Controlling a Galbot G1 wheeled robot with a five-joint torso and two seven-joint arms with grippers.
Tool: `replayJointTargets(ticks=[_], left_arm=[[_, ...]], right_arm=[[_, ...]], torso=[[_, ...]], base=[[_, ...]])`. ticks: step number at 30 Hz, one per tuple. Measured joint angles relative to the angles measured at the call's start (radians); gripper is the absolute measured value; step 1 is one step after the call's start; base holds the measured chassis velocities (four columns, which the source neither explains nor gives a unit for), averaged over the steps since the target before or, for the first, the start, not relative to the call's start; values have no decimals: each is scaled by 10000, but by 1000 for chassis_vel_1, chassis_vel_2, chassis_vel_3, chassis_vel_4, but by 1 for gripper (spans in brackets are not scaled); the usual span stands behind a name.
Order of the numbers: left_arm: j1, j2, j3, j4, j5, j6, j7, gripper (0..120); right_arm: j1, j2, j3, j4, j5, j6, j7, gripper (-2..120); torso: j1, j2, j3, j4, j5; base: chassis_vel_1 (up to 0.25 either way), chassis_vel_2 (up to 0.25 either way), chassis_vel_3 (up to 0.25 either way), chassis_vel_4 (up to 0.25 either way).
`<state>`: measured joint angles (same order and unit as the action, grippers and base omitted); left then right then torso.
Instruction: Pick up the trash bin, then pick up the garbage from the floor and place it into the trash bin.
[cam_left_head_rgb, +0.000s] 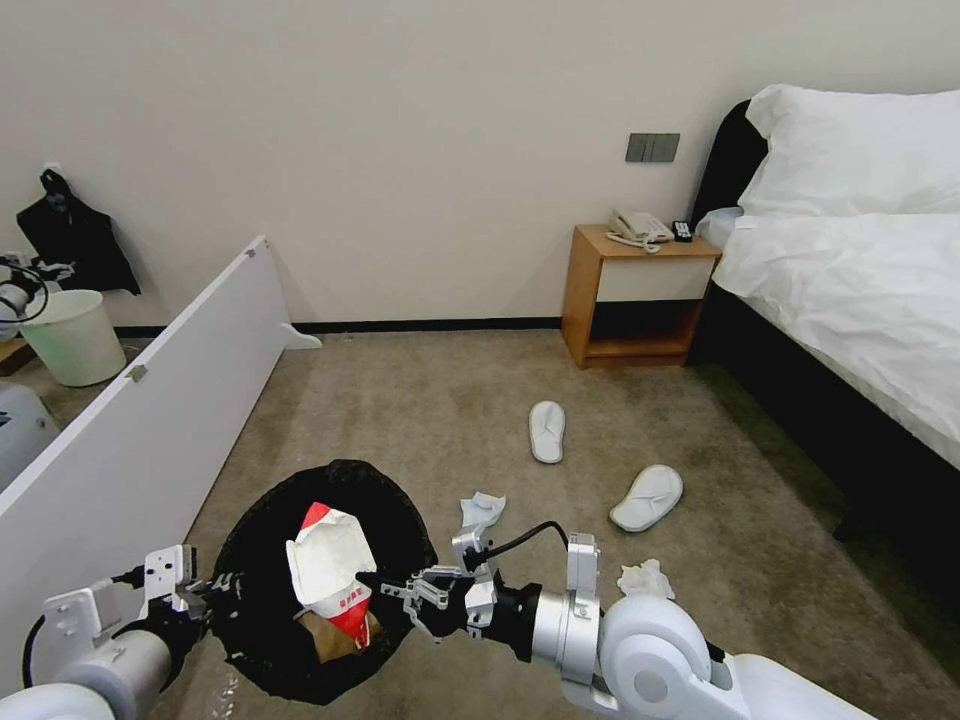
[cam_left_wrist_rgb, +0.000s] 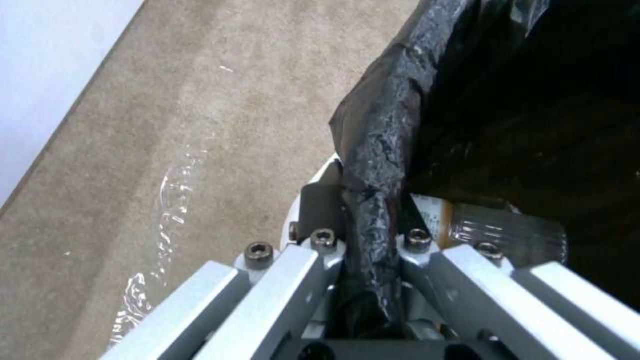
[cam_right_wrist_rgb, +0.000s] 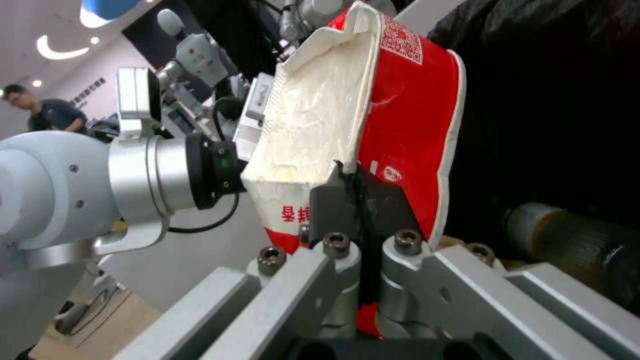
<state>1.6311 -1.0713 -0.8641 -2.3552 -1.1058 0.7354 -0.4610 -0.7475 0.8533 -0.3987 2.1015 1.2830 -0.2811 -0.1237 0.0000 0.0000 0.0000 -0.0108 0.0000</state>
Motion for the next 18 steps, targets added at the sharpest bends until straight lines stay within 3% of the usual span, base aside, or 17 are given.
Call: replayJointTargets(ticks=[10, 13, 15, 18], left_arm=[[0, -3, 12, 1, -1, 0, 7, 2], [-1, -3, 14, 5, -13, 0, 9, 2], [-16, -14, 23, 21, -15, 0, 10, 2], [-23, -20, 34, 29, -15, 0, 10, 2]], right_arm=[[121, 142, -47, -120, -8, -4, 103, 0], [140, 135, -48, -116, -12, -117, 157, 8], [130, 120, -49, -92, -21, -151, 166, 22], [126, 107, -47, -63, -22, -160, 164, 28]], torso=[[0, 0, 0, 0, 0], [0, 0, 0, 0, 0], [0, 0, 1, 0, 0], [1, 0, 0, 0, 0]], base=[[0, 0, 0, 0], [0, 0, 0, 0], [0, 0, 0, 0], [0, 0, 0, 0]])
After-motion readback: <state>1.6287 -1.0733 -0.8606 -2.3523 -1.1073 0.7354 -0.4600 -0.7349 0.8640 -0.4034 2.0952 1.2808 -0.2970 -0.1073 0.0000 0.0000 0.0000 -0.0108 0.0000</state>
